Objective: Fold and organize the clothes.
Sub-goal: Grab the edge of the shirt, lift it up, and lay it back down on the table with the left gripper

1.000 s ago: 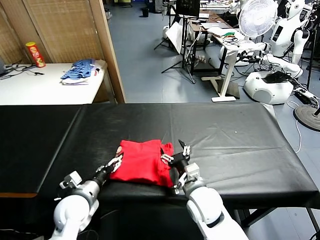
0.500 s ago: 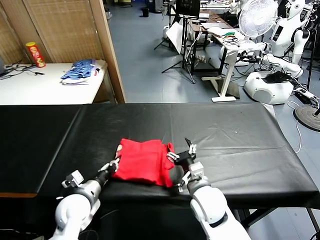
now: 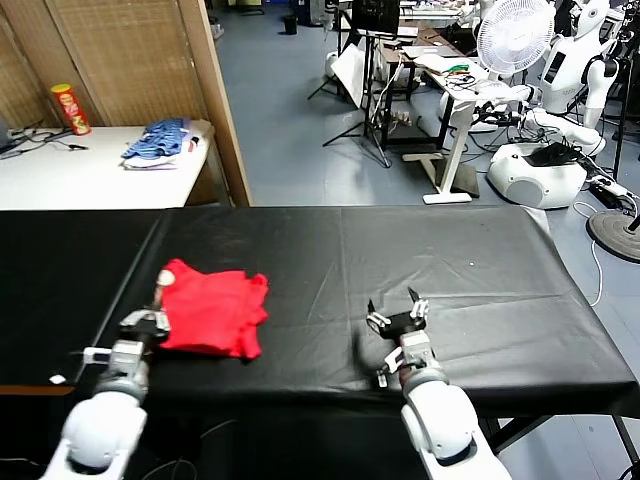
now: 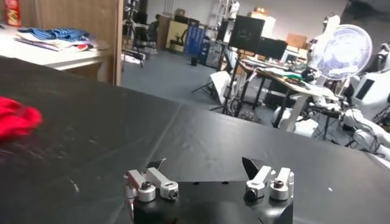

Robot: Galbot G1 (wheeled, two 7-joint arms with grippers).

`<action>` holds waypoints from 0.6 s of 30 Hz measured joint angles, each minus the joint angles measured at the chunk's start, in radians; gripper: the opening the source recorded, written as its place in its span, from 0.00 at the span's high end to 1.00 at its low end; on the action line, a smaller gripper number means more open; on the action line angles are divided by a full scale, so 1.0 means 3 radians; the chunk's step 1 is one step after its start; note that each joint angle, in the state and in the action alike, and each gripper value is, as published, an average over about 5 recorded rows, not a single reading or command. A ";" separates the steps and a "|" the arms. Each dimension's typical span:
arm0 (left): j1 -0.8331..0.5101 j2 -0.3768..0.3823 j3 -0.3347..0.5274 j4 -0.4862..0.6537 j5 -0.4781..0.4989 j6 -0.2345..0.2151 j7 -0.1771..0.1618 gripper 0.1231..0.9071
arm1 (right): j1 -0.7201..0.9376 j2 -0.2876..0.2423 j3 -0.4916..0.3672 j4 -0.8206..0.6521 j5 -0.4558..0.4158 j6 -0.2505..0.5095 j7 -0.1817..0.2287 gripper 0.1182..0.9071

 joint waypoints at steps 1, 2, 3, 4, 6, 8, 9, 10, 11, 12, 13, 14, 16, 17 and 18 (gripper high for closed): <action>0.0018 0.0070 -0.0044 -0.0006 0.0091 -0.0003 -0.0001 0.96 | 0.0000 0.0002 0.0001 0.0000 0.0000 0.0000 0.0000 0.14; 0.0036 0.0141 -0.0090 -0.0015 0.0178 -0.0008 0.0000 0.96 | 0.0000 0.0004 0.0000 0.0001 0.0000 0.0000 0.0000 0.14; 0.0053 0.0211 -0.0136 -0.0027 0.0263 -0.0013 0.0002 0.96 | 0.0000 0.0006 0.0000 0.0001 0.0000 -0.0001 0.0000 0.14; 0.0072 0.0275 -0.0180 -0.0042 0.0345 -0.0018 0.0007 0.96 | 0.0000 0.0007 0.0000 0.0001 0.0000 -0.0001 -0.0001 0.14; 0.0112 0.0394 -0.0261 -0.0079 0.0507 -0.0024 0.0022 0.96 | -0.0001 0.0010 0.0000 0.0002 0.0000 -0.0001 -0.0001 0.14; 0.0147 0.0476 -0.0313 -0.0128 0.0659 -0.0025 0.0038 0.96 | -0.0007 0.0014 0.0001 0.0003 0.0000 0.0000 -0.0002 0.14; 0.0161 0.0502 -0.0328 -0.0156 0.0727 -0.0026 0.0043 0.96 | -0.0011 0.0017 0.0001 0.0003 0.0000 0.0000 -0.0003 0.14; 0.0170 0.0516 -0.0333 -0.0185 0.0781 -0.0028 0.0046 0.96 | -0.0017 0.0020 0.0002 0.0003 -0.0001 0.0001 -0.0004 0.14; 0.0180 0.0519 -0.0327 -0.0219 0.0812 -0.0028 0.0047 0.96 | -0.0024 0.0022 0.0002 0.0003 -0.0002 0.0002 -0.0005 0.14; 0.0188 0.0512 -0.0311 -0.0254 0.0815 -0.0025 0.0046 0.96 | -0.0031 0.0024 0.0002 0.0002 -0.0002 0.0002 -0.0006 0.14; 0.0195 0.0496 -0.0285 -0.0292 0.0785 -0.0017 0.0044 0.96 | -0.0038 0.0026 0.0002 0.0002 -0.0003 0.0003 -0.0007 0.14; 0.0200 0.0471 -0.0244 -0.0334 0.0713 0.0005 0.0035 0.96 | -0.0045 0.0027 0.0003 0.0002 -0.0004 0.0003 -0.0008 0.14; 0.0195 0.0396 -0.0122 -0.0423 0.0458 0.0080 0.0008 0.96 | -0.0057 0.0027 0.0008 0.0003 -0.0004 0.0005 -0.0013 0.14; 0.0183 0.0350 -0.0040 -0.0460 0.0280 0.0129 -0.0006 0.96 | -0.0062 0.0027 0.0012 0.0006 -0.0004 0.0007 -0.0018 0.14; 0.0169 0.0301 0.0053 -0.0489 0.0082 0.0180 -0.0020 0.96 | -0.0067 0.0026 0.0018 0.0008 -0.0003 0.0009 -0.0028 0.14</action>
